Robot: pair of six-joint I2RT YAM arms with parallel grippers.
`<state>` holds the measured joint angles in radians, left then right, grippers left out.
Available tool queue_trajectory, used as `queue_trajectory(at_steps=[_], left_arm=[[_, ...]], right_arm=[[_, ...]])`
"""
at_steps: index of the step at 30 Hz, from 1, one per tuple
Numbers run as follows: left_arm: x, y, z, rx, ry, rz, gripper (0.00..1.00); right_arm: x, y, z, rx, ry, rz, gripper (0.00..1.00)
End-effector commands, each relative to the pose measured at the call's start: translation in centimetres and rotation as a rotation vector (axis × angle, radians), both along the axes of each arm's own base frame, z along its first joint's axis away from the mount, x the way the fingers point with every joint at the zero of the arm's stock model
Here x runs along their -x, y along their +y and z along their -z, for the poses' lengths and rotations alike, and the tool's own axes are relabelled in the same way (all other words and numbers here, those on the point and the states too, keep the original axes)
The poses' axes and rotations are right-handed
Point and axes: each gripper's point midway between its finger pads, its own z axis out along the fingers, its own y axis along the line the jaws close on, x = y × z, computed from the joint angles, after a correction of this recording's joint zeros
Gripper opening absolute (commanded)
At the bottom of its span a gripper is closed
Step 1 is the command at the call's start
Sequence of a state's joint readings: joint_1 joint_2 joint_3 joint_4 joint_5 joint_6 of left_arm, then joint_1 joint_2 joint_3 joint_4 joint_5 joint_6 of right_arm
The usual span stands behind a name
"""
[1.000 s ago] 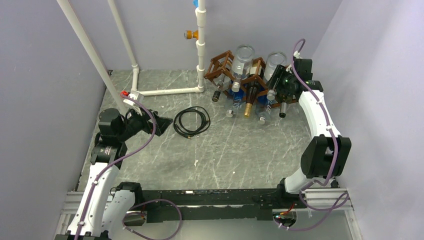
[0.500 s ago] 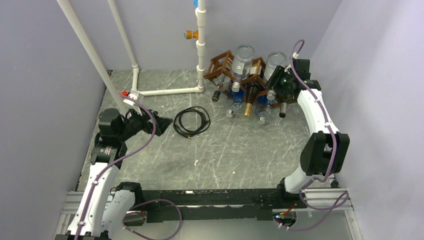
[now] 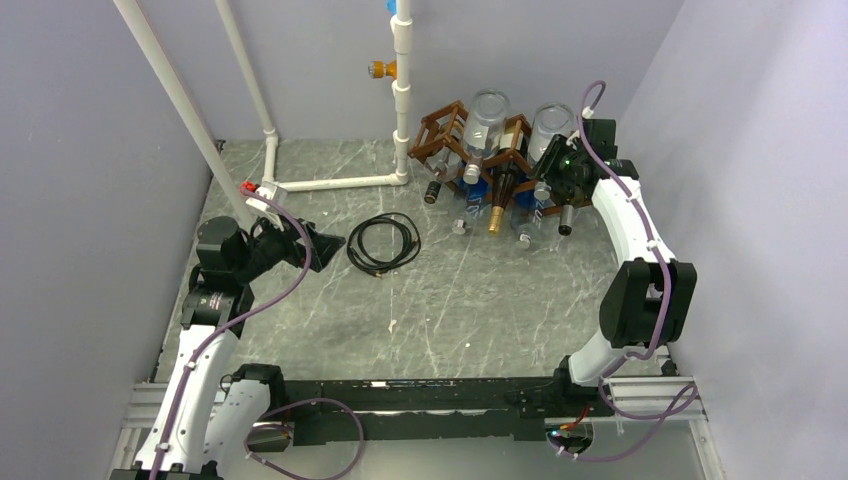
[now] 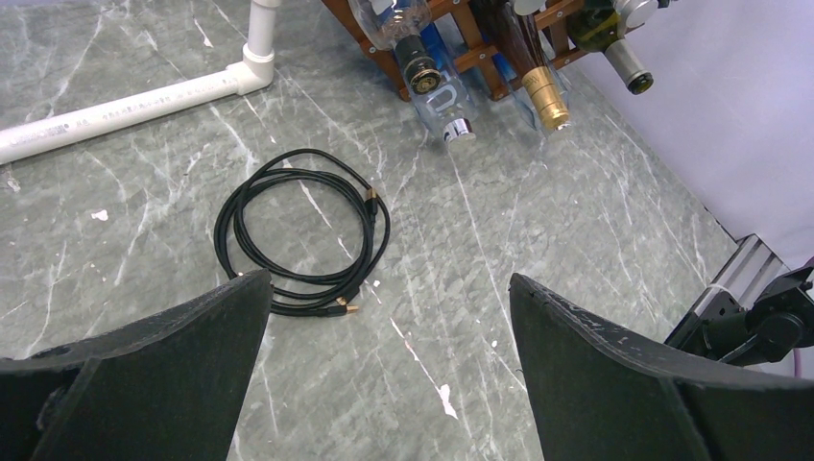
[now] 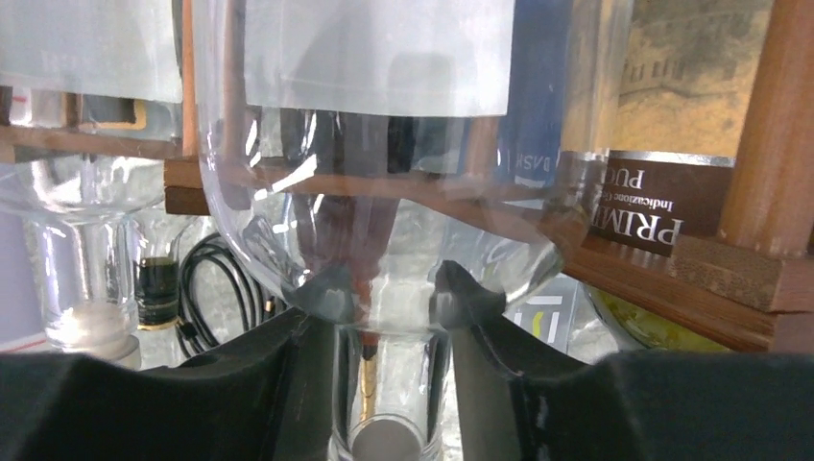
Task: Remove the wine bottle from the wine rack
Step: Pick up the wine bottle from the wine rack.
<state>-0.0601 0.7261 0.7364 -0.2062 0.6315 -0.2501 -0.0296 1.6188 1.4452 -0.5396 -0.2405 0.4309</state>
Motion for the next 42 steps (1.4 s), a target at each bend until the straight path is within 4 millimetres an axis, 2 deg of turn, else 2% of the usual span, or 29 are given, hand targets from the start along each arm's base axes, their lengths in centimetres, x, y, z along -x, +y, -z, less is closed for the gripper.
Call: queue_trajectory(at_steps=[1,7,12,17,26,32,42], left_arm=[[0.0,0.0,-1.6,0.006,-0.054,0.008,0.99],[0.1,0.0,-1.6,0.005,-0.056,0.008,0.99],[0.0,0.0,-1.6,0.005,-0.056,0.006,0.99],[0.0,-0.1,-1.5,0.007,-0.053,0.009,0.99],[0.0,-0.1,-1.6,0.007,-0.055,0.011,0.99],[0.1,-0.1,-1.5,0.008,-0.053,0.015,0.99],[0.1,-0.2,-1.6,0.010,-0.056,0.022,0.99]], right_arm=[[-1.2,0.4,-2.2,-0.018,-0.075,-0.006,0.38],[-0.9,0.4,-3.2,-0.018,-0.100,-0.013,0.16],[-0.4,0.0,-5.8,-0.040,-0.190,-0.022,0.00],[0.1,-0.6,-7.7,-0.072,-0.257,-0.036,0.00],[1.2,-0.5,-10.2,-0.095,-0.337,-0.086,0.00],[2.4,-1.1,-12.0,-0.092,-0.392,-0.089,0.00],[4.0,-1.3,-13.8,-0.095,-0.453,-0.111,0.00]])
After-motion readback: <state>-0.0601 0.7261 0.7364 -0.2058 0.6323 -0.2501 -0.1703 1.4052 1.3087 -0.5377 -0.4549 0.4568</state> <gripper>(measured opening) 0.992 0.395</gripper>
